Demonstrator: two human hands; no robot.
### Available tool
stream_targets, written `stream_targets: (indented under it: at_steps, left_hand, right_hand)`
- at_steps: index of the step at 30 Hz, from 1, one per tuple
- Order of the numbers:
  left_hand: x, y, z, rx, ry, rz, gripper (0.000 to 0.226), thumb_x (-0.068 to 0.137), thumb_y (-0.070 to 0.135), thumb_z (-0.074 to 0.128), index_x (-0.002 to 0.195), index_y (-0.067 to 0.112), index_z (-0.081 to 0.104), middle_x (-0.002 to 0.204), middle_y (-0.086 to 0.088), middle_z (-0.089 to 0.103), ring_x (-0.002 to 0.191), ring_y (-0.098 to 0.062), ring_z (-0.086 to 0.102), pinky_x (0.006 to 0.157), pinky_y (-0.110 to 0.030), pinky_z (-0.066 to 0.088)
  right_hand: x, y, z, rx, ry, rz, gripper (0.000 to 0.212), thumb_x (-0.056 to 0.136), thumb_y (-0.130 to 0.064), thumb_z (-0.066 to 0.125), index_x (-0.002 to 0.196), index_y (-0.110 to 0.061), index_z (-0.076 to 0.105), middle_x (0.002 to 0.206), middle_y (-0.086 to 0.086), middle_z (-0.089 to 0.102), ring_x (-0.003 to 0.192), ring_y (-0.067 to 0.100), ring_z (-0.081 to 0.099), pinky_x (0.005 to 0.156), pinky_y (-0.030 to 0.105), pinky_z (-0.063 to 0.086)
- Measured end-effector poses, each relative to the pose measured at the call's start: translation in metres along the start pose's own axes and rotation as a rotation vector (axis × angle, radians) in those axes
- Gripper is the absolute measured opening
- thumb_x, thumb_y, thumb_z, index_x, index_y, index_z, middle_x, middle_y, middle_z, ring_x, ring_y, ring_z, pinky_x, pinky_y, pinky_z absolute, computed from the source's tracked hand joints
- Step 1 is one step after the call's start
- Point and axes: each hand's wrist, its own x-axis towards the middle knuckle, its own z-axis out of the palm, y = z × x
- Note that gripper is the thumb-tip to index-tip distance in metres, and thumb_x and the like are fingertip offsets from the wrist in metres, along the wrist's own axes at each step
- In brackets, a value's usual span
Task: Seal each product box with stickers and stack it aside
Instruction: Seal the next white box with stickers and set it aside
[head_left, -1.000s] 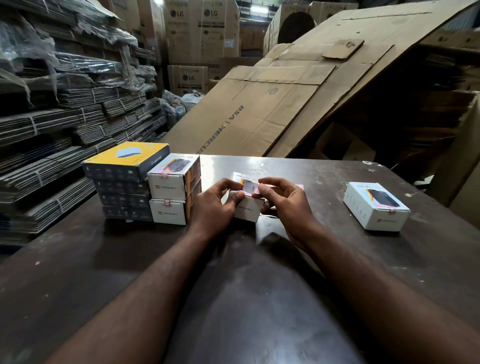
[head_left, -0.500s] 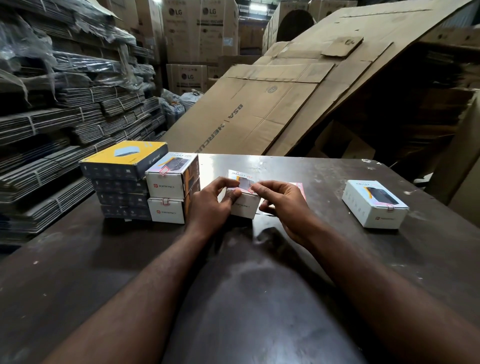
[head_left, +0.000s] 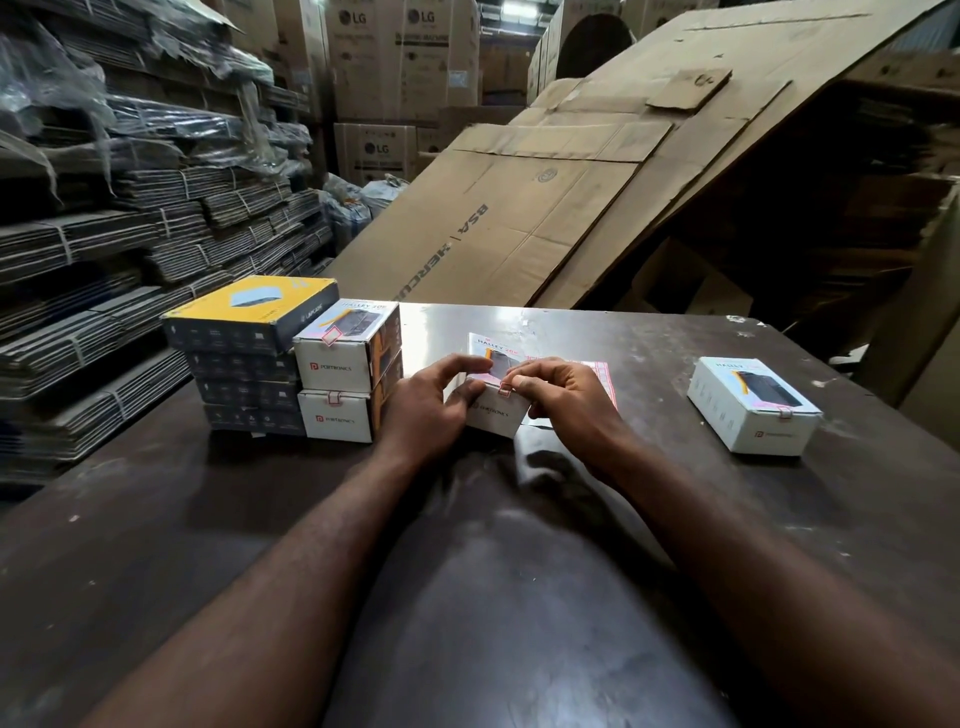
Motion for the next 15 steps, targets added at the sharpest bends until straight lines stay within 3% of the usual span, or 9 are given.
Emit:
stream_targets:
  at_steps: [10, 15]
  left_hand:
    - [0.0015, -0.0037, 0.0018, 0.005, 0.006, -0.017, 0.02, 0.095, 0.03, 0.067, 0.111, 0.039, 0.072, 0.109, 0.009, 0.076, 0.108, -0.011, 0.068, 0.091, -0.031, 0.055]
    - [0.0016, -0.004, 0.0043, -0.02, 0.014, 0.007, 0.021, 0.091, 0.034, 0.065, 0.11, 0.038, 0.073, 0.108, 0.01, 0.076, 0.106, -0.011, 0.068, 0.094, -0.034, 0.055]
  right_hand:
    - [0.0017, 0.0023, 0.0012, -0.001, 0.008, -0.024, 0.029, 0.093, -0.001, 0.062, 0.074, -0.018, 0.076, 0.093, 0.002, 0.068, 0.071, 0.006, 0.058, 0.061, 0.018, 0.046]
    - [-0.0014, 0.0, 0.0032, 0.005, 0.029, -0.049, 0.022, 0.092, 0.003, 0.061, 0.078, -0.006, 0.075, 0.089, 0.001, 0.067, 0.063, -0.004, 0.058, 0.057, 0.013, 0.045]
